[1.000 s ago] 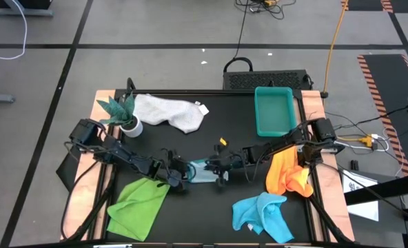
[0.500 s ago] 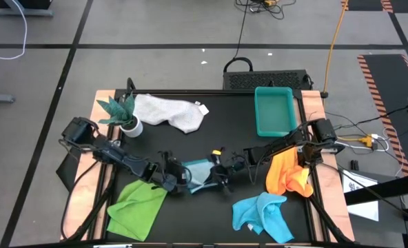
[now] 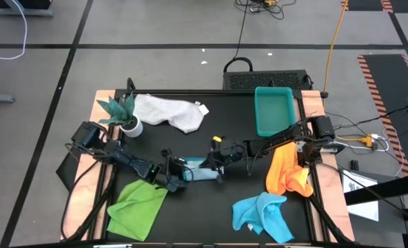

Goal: Fold microfiber towels
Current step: Fold the light blue microfiber cloth

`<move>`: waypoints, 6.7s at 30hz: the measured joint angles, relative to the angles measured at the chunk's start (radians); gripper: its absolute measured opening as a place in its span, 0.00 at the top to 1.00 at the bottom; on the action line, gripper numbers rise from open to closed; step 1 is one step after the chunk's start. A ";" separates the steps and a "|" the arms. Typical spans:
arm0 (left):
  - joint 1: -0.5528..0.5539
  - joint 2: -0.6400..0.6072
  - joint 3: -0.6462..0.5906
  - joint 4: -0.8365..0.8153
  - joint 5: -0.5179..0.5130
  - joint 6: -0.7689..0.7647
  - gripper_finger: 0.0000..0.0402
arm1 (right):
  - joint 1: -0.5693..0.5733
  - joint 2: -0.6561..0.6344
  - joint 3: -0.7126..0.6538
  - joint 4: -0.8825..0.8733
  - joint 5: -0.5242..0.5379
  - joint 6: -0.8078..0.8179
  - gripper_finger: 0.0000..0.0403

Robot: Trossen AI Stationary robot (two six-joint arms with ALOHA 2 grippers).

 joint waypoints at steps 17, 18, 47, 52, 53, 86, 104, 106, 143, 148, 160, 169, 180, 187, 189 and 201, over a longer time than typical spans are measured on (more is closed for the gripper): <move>-0.046 -0.196 0.000 -0.051 0.004 0.056 0.94 | -0.045 0.020 0.000 -0.069 0.074 0.117 0.99; -0.049 -0.200 0.000 -0.046 0.004 0.046 0.94 | -0.048 0.031 0.000 -0.061 0.073 0.114 0.99; 0.036 -0.191 0.000 0.061 0.017 -0.086 0.94 | -0.092 0.111 -0.001 -0.006 0.131 0.109 0.90; 0.036 -0.191 0.000 0.080 0.019 -0.085 0.94 | -0.092 0.098 -0.001 0.009 0.327 0.075 0.79; 0.035 -0.191 0.000 0.083 0.019 -0.086 0.94 | -0.091 0.084 -0.001 -0.010 0.372 0.075 0.77; 0.188 -0.055 0.001 0.365 0.192 0.027 0.94 | -0.016 -0.205 -0.241 -0.063 0.422 0.344 0.98; 0.218 -0.011 0.000 0.320 0.196 -0.024 0.94 | -0.029 -0.185 -0.242 -0.196 0.473 0.455 0.98; 0.212 -0.012 0.000 0.330 0.196 -0.024 0.94 | -0.033 -0.202 -0.242 -0.239 0.470 0.471 0.98; 0.214 -0.011 0.000 0.322 0.196 -0.026 0.94 | 0.000 -0.313 -0.291 -0.263 0.275 0.488 0.99; 0.214 -0.011 0.000 0.336 0.196 -0.026 0.94 | 0.056 -0.390 -0.291 -0.260 0.256 0.500 1.00; 0.214 -0.011 0.000 0.361 0.196 -0.032 0.94 | 0.103 -0.291 -0.340 -0.266 0.444 0.669 1.00; 0.214 -0.010 0.000 0.407 0.181 -0.033 0.94 | 0.078 -0.277 -0.367 -0.182 0.442 0.626 1.00; 0.187 0.007 0.000 0.605 0.178 0.069 0.94 | 0.079 -0.277 -0.367 0.123 0.253 0.268 1.00; 0.166 0.006 0.000 0.633 0.161 0.115 0.94 | 0.062 -0.278 -0.367 0.094 0.297 0.230 1.00; 0.172 0.006 0.000 0.614 0.159 0.109 0.94 | 0.050 -0.269 -0.367 0.027 0.386 0.274 1.00; 0.178 0.006 0.000 0.558 0.113 0.081 0.94 | 0.033 -0.194 -0.367 -0.098 0.460 0.433 1.00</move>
